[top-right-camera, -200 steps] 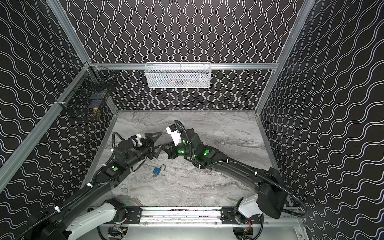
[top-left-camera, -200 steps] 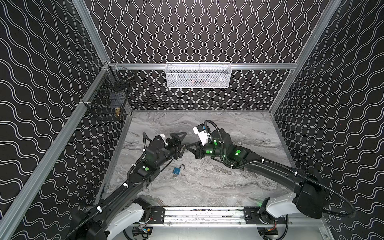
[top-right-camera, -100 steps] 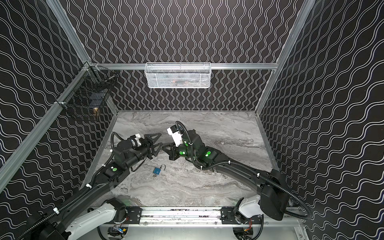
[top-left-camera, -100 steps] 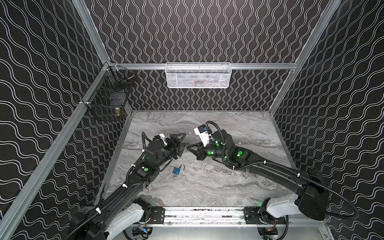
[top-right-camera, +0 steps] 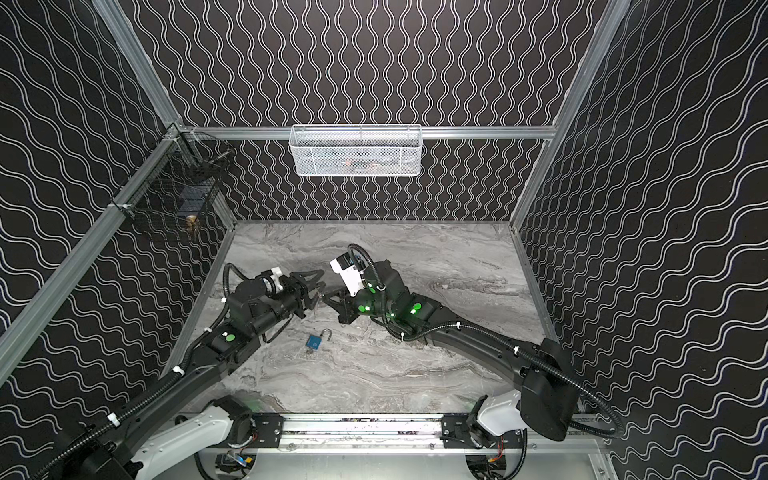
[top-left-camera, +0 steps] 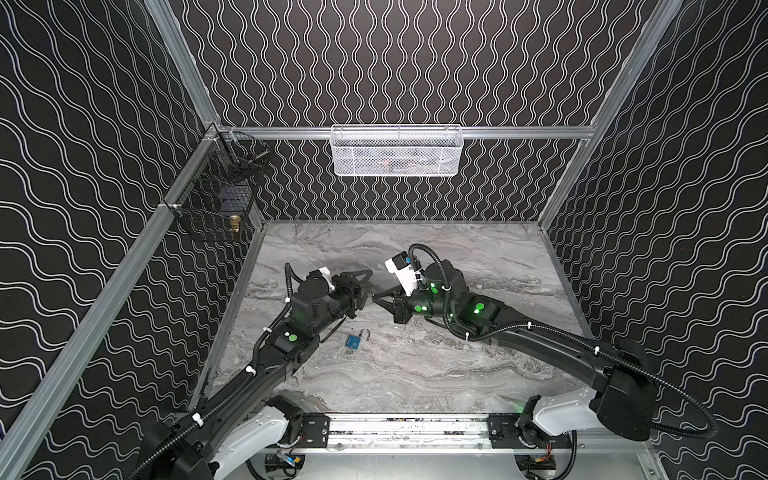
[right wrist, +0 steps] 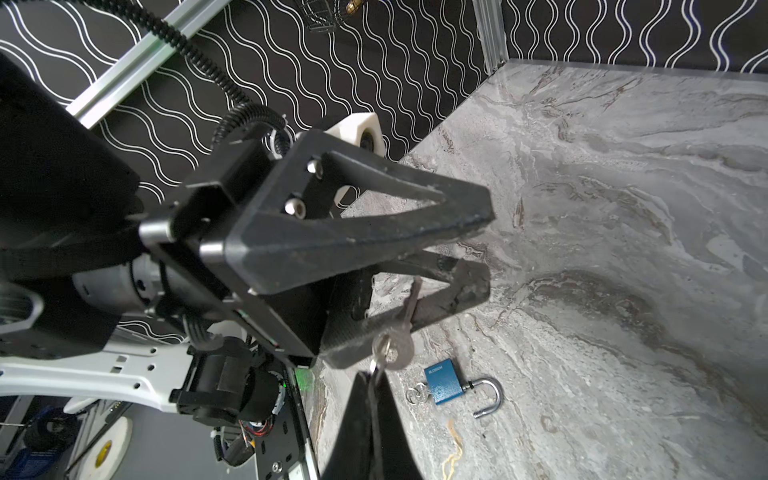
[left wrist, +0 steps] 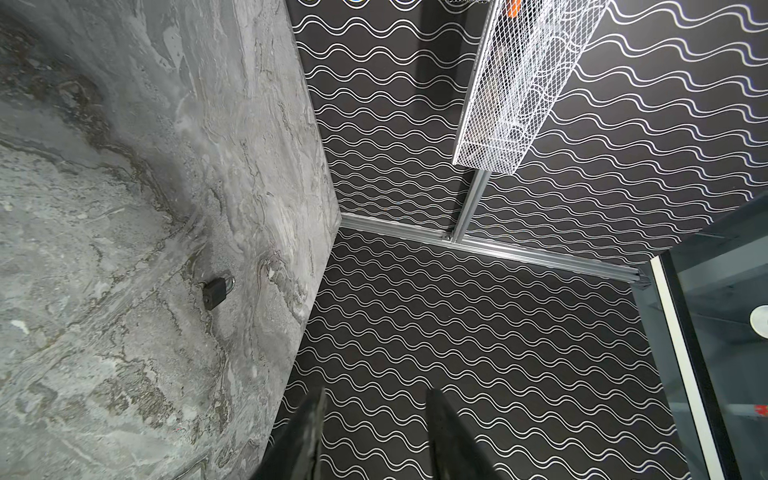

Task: Unlock with the key
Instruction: 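Carry the dangling keys with the right gripper toward the left gripper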

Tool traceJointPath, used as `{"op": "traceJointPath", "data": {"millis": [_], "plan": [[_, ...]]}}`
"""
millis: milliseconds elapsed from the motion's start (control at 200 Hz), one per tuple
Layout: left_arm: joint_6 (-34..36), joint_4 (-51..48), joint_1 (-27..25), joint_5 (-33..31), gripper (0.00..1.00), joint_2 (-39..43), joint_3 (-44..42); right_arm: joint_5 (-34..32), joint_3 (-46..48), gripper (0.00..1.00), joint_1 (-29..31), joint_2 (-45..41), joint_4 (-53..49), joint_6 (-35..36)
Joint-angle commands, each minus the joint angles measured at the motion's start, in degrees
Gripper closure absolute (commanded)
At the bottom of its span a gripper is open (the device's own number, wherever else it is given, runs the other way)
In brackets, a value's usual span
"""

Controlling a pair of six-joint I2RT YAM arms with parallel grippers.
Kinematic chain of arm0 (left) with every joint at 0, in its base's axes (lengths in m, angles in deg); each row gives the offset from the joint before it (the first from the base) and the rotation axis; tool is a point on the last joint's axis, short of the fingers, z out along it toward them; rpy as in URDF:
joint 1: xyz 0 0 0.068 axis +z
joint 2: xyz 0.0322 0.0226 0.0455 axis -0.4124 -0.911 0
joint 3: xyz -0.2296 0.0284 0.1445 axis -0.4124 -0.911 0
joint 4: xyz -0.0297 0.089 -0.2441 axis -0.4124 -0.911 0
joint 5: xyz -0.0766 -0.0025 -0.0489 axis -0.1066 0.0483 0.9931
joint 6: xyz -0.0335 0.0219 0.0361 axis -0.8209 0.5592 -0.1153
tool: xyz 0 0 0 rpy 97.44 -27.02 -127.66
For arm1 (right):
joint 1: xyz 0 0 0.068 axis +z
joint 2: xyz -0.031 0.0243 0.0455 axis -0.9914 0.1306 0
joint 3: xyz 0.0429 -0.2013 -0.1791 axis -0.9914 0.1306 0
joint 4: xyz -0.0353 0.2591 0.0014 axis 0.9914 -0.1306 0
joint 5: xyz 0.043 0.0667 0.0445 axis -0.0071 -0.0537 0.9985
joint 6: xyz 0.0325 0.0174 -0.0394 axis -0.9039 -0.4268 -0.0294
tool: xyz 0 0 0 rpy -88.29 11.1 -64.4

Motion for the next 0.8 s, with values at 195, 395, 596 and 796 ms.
{"op": "traceJointPath", "data": {"millis": [195, 395, 596, 796], "plan": [[0.0, -0.5, 0.1, -0.1, 0.68, 0.0, 0.6, -4.3, -0.4, 1.00, 0.1, -1.7, -1.0, 4.2], [0.0, -0.2, 0.1, 0.5, 0.75, -0.7, 0.8, -4.7, -0.3, 1.00, 0.2, -1.7, -1.2, 4.4], [-0.2, 0.2, 0.1, 0.5, 0.81, -1.2, 0.7, -4.6, -0.3, 1.00, 0.2, -2.0, -0.6, 4.7], [-0.2, 0.5, 0.1, 0.9, 0.85, -1.9, 1.0, -4.2, -0.4, 1.00, 0.2, -2.1, -0.4, 5.2]]}}
